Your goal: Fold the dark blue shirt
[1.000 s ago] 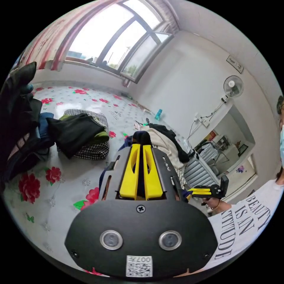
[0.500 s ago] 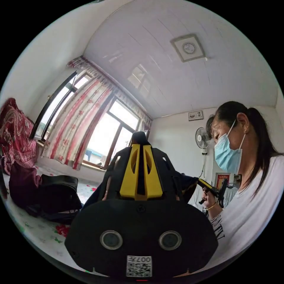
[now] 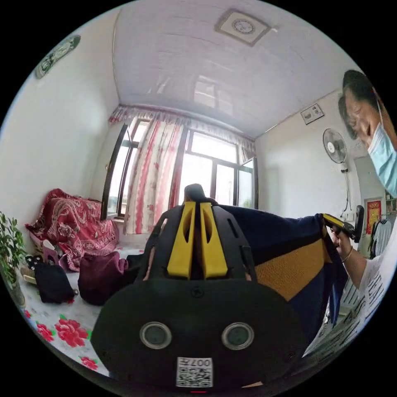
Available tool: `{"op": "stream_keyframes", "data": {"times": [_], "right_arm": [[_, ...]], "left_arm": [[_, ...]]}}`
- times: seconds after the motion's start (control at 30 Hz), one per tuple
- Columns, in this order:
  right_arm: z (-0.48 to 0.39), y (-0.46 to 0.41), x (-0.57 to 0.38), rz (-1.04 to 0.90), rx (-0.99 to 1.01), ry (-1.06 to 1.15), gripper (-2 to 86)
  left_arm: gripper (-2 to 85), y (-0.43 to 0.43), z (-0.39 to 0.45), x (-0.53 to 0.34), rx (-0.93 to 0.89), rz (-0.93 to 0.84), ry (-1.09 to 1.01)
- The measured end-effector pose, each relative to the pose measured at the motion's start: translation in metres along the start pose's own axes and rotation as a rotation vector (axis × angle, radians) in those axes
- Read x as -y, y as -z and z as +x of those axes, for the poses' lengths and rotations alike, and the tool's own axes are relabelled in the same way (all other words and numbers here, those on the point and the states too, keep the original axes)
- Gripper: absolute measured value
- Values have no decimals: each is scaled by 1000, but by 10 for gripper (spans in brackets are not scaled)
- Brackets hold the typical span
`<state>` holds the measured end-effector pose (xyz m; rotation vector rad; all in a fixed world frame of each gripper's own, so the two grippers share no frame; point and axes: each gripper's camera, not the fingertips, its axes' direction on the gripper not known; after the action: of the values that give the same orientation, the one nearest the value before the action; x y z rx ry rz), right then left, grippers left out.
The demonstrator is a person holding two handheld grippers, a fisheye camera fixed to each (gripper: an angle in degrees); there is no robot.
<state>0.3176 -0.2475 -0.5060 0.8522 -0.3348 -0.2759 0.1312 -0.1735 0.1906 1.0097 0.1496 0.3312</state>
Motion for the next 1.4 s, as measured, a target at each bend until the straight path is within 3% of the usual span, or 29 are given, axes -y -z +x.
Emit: {"op": "stream_keyframes", "data": {"times": [0.13,0.23,0.37,0.53,0.67,0.77,0.9,0.97,1.07,1.1,1.13,1.23,1.33,1.4], "right_arm": [[24,-203,-76,-327,105,-126,25],[35,-290,-178,-618,209,-310,39],[17,-281,-315,-778,312,-406,60],[-42,-236,-520,-1192,402,-526,80],[-71,-241,-569,-1259,453,-559,77],[-96,-270,-588,-1331,436,-463,57],[-96,-301,-601,-1403,432,-289,13],[-77,-308,-606,-1430,451,-267,6],[-14,-304,-601,-1387,217,-180,3],[22,-300,-597,-1360,37,-152,4],[66,-292,-591,-1323,-149,-196,6],[149,-260,-570,-1211,-297,-396,18],[156,-229,-559,-1128,-159,-501,33],[131,-208,-568,-1099,12,-570,41]], "left_arm": [[63,-150,-55,-63,87,-424,121],[71,-177,-88,-118,267,-635,266],[76,-136,-88,-184,308,-733,275],[79,-63,-49,-310,275,-1111,362],[81,-53,-29,-344,286,-1219,418],[85,-80,-28,-349,281,-1254,397],[37,-124,-46,-374,398,-1483,320],[11,-132,-55,-366,391,-1473,312],[1,-140,-72,-354,474,-1542,121],[1,-140,-86,-346,540,-1550,41],[3,-137,-104,-332,615,-1529,4],[19,-125,-155,-285,796,-1411,88],[57,-106,-176,-247,890,-1269,138],[69,-96,-171,-242,822,-1222,161]]}}
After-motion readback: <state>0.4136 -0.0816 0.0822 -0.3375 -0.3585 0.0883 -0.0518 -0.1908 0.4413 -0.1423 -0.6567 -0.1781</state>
